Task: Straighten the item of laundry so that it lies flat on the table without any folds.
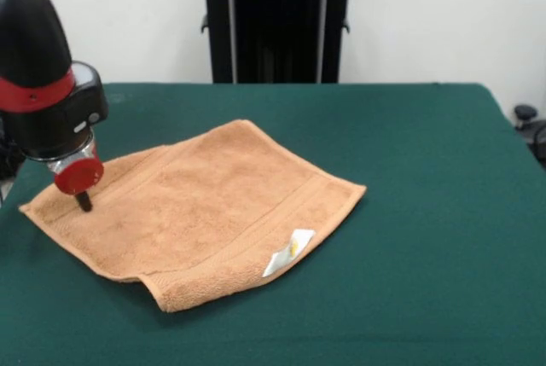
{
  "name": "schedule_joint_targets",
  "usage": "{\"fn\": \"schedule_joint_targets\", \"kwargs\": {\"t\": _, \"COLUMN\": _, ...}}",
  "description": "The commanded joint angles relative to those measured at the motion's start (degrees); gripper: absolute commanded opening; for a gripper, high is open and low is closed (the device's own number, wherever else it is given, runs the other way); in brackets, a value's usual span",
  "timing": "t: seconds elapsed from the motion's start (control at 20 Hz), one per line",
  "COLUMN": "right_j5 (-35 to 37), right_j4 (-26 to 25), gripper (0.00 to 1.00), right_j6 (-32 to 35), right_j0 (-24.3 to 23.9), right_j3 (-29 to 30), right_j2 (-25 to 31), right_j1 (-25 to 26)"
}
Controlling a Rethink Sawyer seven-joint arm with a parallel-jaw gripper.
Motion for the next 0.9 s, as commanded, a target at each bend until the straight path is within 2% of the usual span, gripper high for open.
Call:
{"fn": "schedule_joint_targets", "kwargs": {"t": 0.05, "right_j5": -7.21, "right_j4": -5.8, "gripper": 0.0, "right_j6": -9.17, "right_j0": 3.59, "right_j3": 8.4, "right_j2": 0.76, "right_j1": -1.87}}
{"fn": "schedule_joint_targets", "kwargs": {"t": 0.55, "right_j5": -3.61, "right_j4": -3.5, "gripper": 0.0, "right_j6": -5.11, "right_j0": 5.13, "right_j3": 10.91, "right_j2": 0.17, "right_j1": -6.67}}
{"fn": "schedule_joint_targets", "kwargs": {"t": 0.9, "right_j5": -4.54, "right_j4": -2.25, "gripper": 0.0, "right_j6": -1.63, "right_j0": 6.98, "right_j3": 12.6, "right_j2": -0.09, "right_j1": -7.07}}
